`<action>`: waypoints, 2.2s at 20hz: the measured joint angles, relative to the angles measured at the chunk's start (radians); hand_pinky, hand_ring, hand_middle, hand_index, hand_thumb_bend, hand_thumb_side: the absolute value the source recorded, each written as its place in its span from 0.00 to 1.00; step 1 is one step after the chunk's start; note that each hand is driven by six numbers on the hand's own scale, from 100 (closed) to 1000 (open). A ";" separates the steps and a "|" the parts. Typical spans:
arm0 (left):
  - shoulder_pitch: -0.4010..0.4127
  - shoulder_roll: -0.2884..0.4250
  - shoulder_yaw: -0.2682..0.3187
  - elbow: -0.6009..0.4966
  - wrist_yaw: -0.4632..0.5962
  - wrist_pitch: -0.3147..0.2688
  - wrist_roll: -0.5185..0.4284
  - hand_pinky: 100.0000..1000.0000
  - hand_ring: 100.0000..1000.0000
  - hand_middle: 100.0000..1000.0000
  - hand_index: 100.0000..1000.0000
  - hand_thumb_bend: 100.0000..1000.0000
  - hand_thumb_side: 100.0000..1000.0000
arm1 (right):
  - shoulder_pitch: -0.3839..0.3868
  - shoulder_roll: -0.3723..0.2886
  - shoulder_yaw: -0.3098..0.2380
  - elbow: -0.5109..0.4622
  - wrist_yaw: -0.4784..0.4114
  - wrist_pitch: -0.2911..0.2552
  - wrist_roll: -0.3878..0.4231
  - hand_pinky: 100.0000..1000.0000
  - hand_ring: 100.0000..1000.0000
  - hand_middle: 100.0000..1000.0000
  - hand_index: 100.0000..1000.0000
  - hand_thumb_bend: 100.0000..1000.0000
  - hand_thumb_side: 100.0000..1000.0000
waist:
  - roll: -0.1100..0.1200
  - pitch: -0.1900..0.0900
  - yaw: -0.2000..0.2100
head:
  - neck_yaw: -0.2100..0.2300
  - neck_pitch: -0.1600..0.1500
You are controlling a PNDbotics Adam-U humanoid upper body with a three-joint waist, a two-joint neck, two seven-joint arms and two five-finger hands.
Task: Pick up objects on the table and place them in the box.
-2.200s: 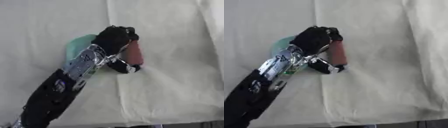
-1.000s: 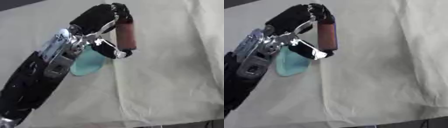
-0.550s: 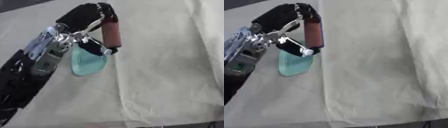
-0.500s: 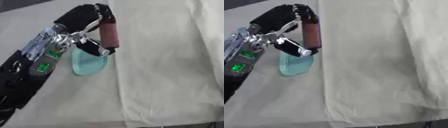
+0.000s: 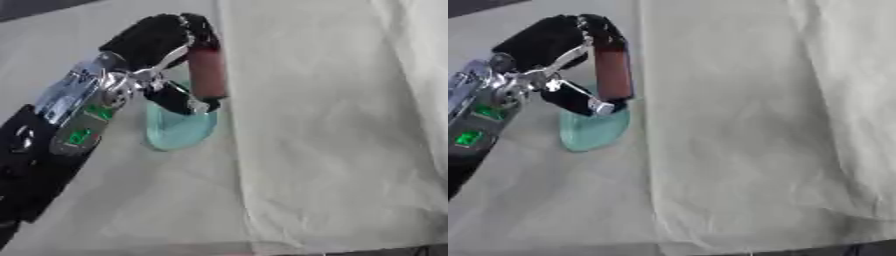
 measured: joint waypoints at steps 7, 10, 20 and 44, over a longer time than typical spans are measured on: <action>0.037 0.016 0.005 0.000 -0.008 -0.002 0.002 0.30 0.42 0.43 0.52 0.16 0.08 | 0.000 0.000 0.000 0.003 0.000 0.000 0.000 0.33 0.57 0.86 0.77 0.00 0.44 | -0.001 0.005 0.014 | 0.001 0.000; 0.045 0.016 0.005 0.000 -0.009 -0.002 0.002 0.30 0.42 0.43 0.52 0.15 0.08 | 0.000 0.000 0.000 0.003 0.000 0.000 0.000 0.33 0.57 0.86 0.77 0.00 0.44 | -0.004 0.006 0.016 | 0.003 0.000; 0.058 0.016 0.005 0.000 -0.012 0.001 -0.003 0.32 0.42 0.44 0.53 0.15 0.09 | 0.000 0.000 -0.001 0.004 0.000 0.000 0.000 0.33 0.57 0.86 0.77 0.00 0.44 | -0.006 0.011 0.017 | 0.005 0.000; 0.064 0.016 0.003 0.000 -0.046 -0.088 -0.397 1.00 1.00 1.00 1.00 0.39 0.86 | -0.001 0.000 -0.001 0.004 0.000 -0.005 0.004 0.33 0.57 0.86 0.77 0.00 0.44 | -0.006 0.011 0.007 | 0.005 0.000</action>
